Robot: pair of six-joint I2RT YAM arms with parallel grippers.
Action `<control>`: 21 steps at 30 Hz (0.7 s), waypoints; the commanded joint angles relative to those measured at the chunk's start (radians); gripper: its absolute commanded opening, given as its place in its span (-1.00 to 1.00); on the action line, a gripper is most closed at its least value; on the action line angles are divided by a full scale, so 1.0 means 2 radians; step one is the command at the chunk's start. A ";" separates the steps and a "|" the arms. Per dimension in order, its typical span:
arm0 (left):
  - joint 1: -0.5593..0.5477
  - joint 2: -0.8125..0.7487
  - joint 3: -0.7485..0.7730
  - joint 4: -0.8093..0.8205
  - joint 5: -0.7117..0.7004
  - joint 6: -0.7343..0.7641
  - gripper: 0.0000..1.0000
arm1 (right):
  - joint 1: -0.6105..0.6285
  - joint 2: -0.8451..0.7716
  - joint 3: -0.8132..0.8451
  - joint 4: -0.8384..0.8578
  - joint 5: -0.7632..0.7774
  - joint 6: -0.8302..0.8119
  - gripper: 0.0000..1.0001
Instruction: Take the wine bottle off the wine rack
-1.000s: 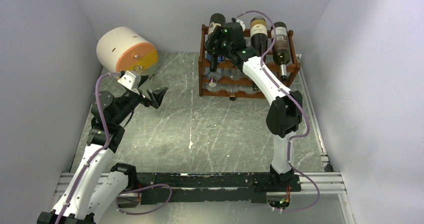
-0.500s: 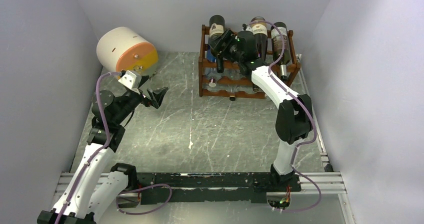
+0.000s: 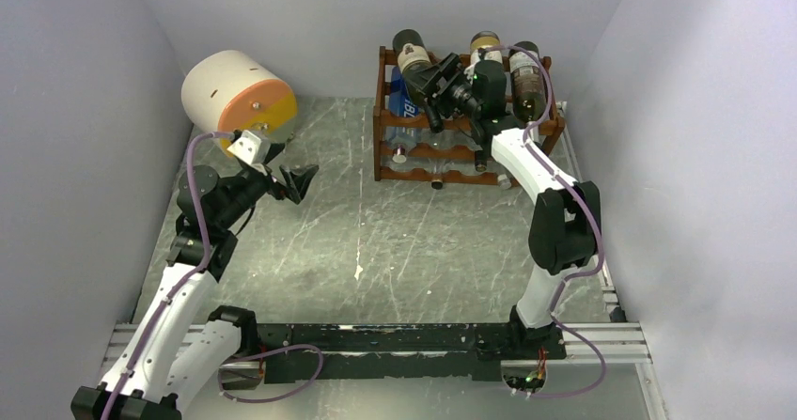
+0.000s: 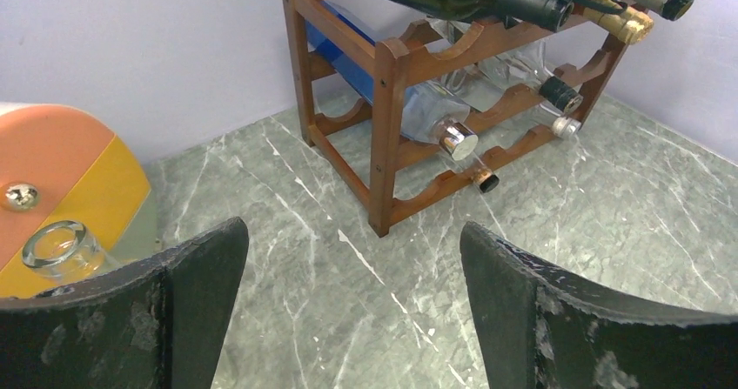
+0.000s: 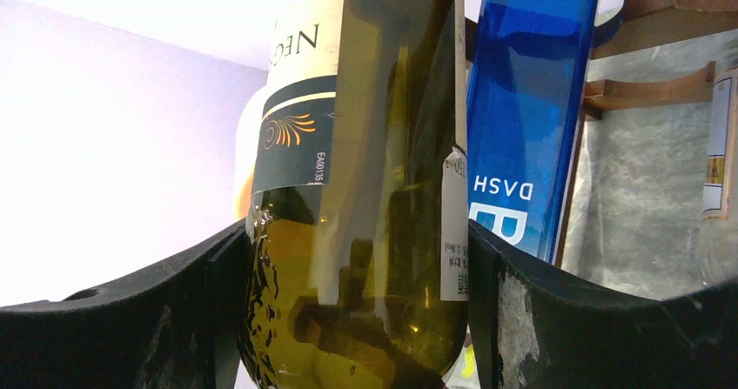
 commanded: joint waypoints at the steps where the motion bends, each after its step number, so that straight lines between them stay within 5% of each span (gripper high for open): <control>1: 0.002 0.000 -0.005 0.024 0.027 -0.004 0.90 | -0.017 -0.028 0.007 0.106 -0.057 0.043 -1.00; 13: 0.002 0.015 -0.011 0.041 0.049 -0.010 0.89 | -0.028 -0.018 0.014 0.133 -0.123 0.116 -1.00; 21: -0.008 0.007 -0.032 0.088 0.113 -0.008 0.93 | -0.030 -0.066 0.005 0.078 -0.187 0.098 -1.00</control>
